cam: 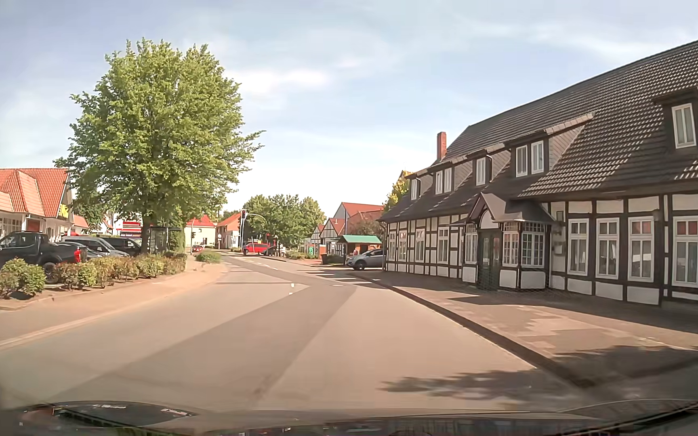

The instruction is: Follow the waypoints while adhering to traffic rules and regulations

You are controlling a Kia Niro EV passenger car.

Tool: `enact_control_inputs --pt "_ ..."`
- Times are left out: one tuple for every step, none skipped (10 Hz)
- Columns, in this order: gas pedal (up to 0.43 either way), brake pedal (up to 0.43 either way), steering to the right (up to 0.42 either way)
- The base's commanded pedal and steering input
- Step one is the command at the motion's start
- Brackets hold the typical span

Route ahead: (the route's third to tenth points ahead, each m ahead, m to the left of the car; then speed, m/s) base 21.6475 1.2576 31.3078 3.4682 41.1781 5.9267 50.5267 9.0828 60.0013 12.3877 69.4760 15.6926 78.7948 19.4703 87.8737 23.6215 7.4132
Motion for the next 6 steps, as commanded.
enact_control_inputs --pt "0.0 0.0 -0.012" --pt "0.0 0.0 -0.012" --pt "0.0 0.0 -0.012" --pt "0.0 0.0 -0.012" --pt "0.0 0.0 -0.012" --pt "0.0 0.0 -0.013"
